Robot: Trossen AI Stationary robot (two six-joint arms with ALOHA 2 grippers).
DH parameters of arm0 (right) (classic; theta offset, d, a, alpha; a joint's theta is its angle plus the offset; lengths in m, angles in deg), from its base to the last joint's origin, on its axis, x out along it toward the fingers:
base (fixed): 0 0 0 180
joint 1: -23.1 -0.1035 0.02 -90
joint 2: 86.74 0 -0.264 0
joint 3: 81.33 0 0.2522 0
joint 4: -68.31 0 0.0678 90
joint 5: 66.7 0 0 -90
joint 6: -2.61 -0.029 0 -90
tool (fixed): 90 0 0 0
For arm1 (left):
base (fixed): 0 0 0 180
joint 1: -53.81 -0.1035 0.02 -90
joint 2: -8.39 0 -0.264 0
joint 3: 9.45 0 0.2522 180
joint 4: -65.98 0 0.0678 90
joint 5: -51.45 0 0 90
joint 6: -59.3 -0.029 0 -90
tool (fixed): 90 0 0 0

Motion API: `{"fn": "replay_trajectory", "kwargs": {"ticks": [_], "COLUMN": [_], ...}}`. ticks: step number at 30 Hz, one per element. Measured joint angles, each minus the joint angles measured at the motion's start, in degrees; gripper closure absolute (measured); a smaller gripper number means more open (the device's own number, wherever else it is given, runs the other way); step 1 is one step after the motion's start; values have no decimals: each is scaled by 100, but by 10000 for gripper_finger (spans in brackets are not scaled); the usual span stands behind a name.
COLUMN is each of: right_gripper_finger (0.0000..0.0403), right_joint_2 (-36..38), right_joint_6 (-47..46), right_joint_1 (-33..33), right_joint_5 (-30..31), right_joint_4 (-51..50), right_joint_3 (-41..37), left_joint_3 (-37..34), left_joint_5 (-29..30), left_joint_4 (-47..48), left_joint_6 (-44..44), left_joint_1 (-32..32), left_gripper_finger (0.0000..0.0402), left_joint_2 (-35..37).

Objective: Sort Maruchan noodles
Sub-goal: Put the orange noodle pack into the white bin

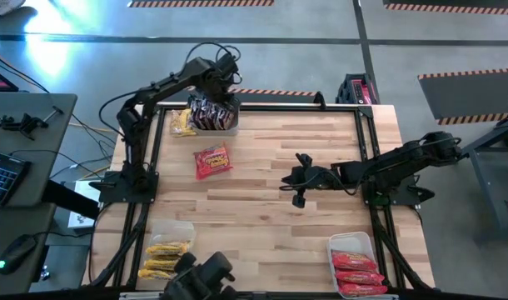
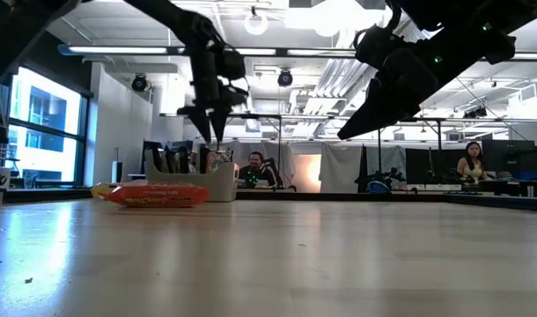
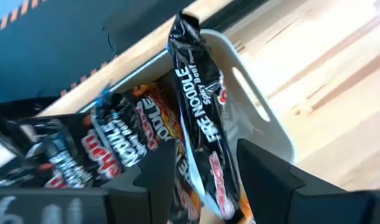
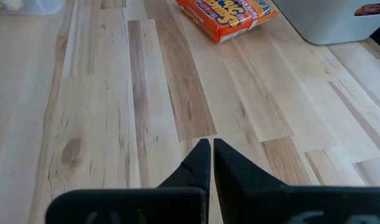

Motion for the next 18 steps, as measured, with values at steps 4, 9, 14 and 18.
{"fn": "replay_trajectory", "kwargs": {"ticks": [4, 9, 14, 18], "right_gripper_finger": [403, 403, 403, 403], "right_joint_2": [0, 0, 0, 0], "right_joint_6": [2, 65, 321, 445], "right_joint_1": [0, -56, -360, -500], "right_joint_5": [1, 169, 1144, 1464], "right_joint_4": [0, 0, 52, 728], "right_joint_3": [0, 0, 0, -213], "left_joint_3": [0, -22, -1045, -2532], "left_joint_5": [93, 713, 1108, 1093], "left_joint_4": [95, 253, -591, -1716], "left_joint_6": [-169, -404, -536, -716], "left_joint_1": [90, 601, 1440, 2193], "left_gripper_finger": [254, 271, 286, 296], "left_joint_2": [444, 1051, 2023, 2966]}}
